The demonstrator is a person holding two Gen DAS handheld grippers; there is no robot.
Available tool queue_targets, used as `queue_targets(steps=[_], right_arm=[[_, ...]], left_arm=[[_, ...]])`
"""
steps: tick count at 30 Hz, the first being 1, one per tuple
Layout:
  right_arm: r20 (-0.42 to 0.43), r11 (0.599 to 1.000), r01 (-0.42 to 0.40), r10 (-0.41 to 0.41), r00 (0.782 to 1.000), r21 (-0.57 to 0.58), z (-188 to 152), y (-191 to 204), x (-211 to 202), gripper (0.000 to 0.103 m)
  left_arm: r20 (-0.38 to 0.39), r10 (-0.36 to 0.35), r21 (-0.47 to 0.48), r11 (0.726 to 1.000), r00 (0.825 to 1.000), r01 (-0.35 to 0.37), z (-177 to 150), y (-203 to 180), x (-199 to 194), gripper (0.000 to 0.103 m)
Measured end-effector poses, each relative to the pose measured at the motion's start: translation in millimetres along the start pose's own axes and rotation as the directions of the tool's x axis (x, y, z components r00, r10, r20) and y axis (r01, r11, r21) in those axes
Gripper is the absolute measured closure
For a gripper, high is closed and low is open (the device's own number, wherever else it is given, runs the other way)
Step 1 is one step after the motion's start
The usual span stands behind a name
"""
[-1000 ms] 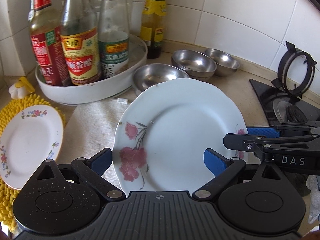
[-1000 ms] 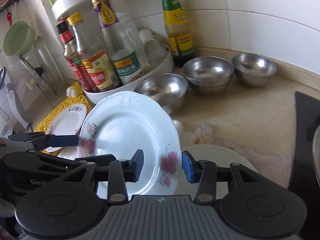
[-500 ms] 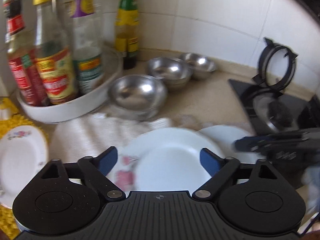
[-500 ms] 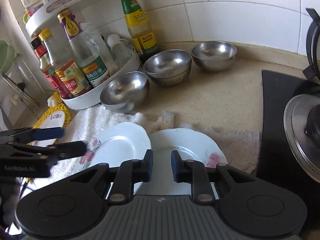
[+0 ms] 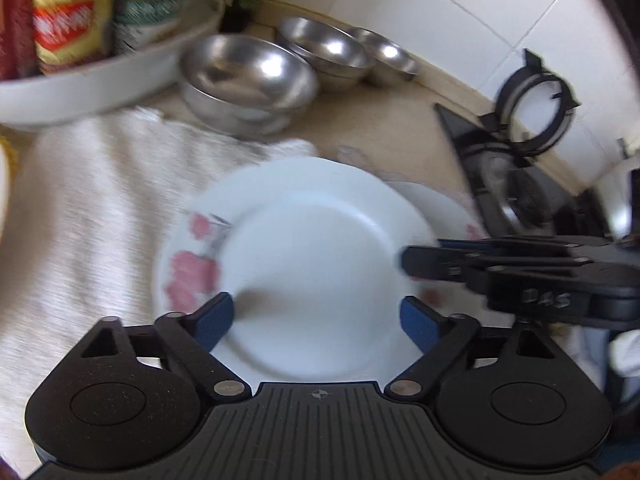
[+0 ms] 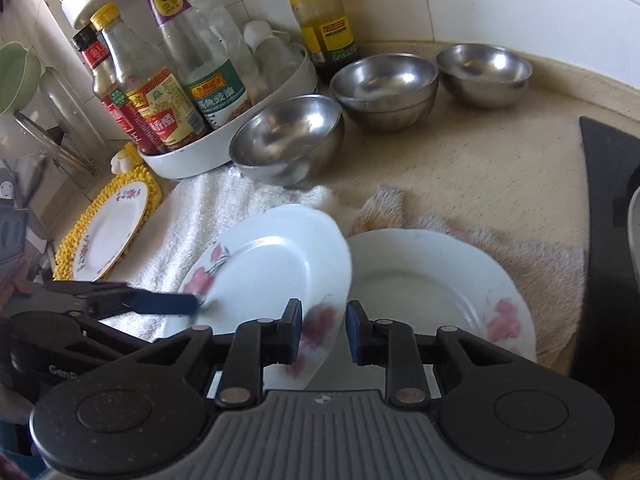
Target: Organize plates and bowls
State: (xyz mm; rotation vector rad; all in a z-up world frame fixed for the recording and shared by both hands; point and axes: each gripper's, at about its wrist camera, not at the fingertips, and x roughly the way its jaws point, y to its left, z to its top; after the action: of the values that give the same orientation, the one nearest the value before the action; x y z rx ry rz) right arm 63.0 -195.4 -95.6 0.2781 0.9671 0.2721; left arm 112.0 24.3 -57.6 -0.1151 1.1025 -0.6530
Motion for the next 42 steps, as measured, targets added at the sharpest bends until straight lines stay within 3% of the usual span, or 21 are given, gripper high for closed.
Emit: queue_targets(steps=[2, 5, 7, 10, 13, 20, 26, 27, 28, 29, 32, 34, 36, 38, 42], right_arm=[[-0.006, 1.000, 0.008, -0.008, 1.000, -0.005, 0.4, 0.7, 2.0, 0.075], [-0.001, 1.000, 0.004, -0.004, 1.000, 0.025, 0.5, -3.6, 1.1, 0.074], [-0.001, 1.000, 0.007, -0.007, 1.000, 0.015, 0.9, -1.6, 1.6, 0.073], [-0.014, 1.000, 0.000, 0.000, 1.000, -0.003, 1.2, 3.3, 5.3, 0.073], [-0.019, 1.000, 0.000, -0.001, 1.000, -0.007, 1.2, 4.8, 7.5, 0.071], [-0.007, 0.999, 0.007, -0.007, 1.000, -0.038, 0.1, 7.0, 9.5, 0.065], [0.023, 0.998, 0.042, -0.041, 0.999, -0.045, -3.5, -1.1, -9.6, 0.065], [0.027, 0.998, 0.038, -0.037, 0.999, -0.044, -4.6, -3.0, -12.7, 0.065], [0.027, 0.999, 0.010, -0.009, 1.000, -0.042, -6.0, -4.4, -16.2, 0.066], [0.022, 0.999, 0.000, 0.001, 1.000, -0.037, -7.5, -4.4, -17.9, 0.067], [0.034, 0.996, 0.070, -0.069, 0.997, -0.053, -10.5, -6.5, -22.7, 0.070], [0.034, 0.995, 0.100, -0.099, 0.994, -0.013, -12.5, -18.4, -25.4, 0.070], [0.039, 0.994, 0.108, -0.109, 0.993, 0.017, -14.8, -26.6, -27.9, 0.070], [0.051, 0.995, 0.094, -0.096, 0.994, 0.029, -16.3, -28.5, -28.7, 0.070], [0.042, 0.999, 0.047, -0.047, 0.998, 0.017, -15.5, -21.5, -21.2, 0.070]], left_arm=[[0.004, -0.003, 0.021, 1.000, 1.000, 0.003, -0.4, -1.6, -5.0, 0.017], [0.049, 0.080, -0.018, 0.997, 0.996, -0.079, 1.1, 20.8, -23.1, 0.014], [0.034, 0.118, -0.055, 0.992, 0.992, -0.116, 6.9, 37.0, -22.3, 0.013], [0.006, 0.094, -0.055, 0.994, 0.996, -0.094, 10.3, 38.4, -9.1, 0.010], [0.003, 0.123, -0.029, 0.992, 0.992, -0.123, 9.2, 29.3, 0.1, 0.005], [0.012, 0.129, -0.012, 0.992, 0.992, -0.129, 9.6, 24.7, 1.5, 0.005], [0.021, 0.072, 0.020, 0.997, 0.997, -0.073, 4.0, 8.1, -0.6, 0.005], [0.028, 0.040, 0.034, 0.999, 0.999, -0.041, 3.7, 4.3, -1.3, 0.014], [0.022, -0.046, 0.044, 0.998, 0.999, 0.045, 4.5, -1.4, -2.3, 0.020], [0.012, -0.105, 0.054, 0.993, 0.994, 0.104, 5.4, -10.7, -2.9, 0.019], [0.053, -0.028, 0.180, 0.983, 0.998, 0.018, 4.0, -37.9, -6.6, 0.015], [0.064, -0.044, 0.150, 0.988, 0.997, 0.034, 5.6, -30.3, -13.2, 0.014], [0.073, -0.007, 0.091, 0.996, 0.997, 0.001, 7.8, -13.0, -17.5, 0.012], [0.069, 0.060, 0.031, 0.998, 0.996, -0.062, 9.2, 7.6, -17.2, 0.012], [0.009, 0.049, -0.049, 0.998, 0.999, -0.049, 13.1, 28.3, -4.0, 0.012]])
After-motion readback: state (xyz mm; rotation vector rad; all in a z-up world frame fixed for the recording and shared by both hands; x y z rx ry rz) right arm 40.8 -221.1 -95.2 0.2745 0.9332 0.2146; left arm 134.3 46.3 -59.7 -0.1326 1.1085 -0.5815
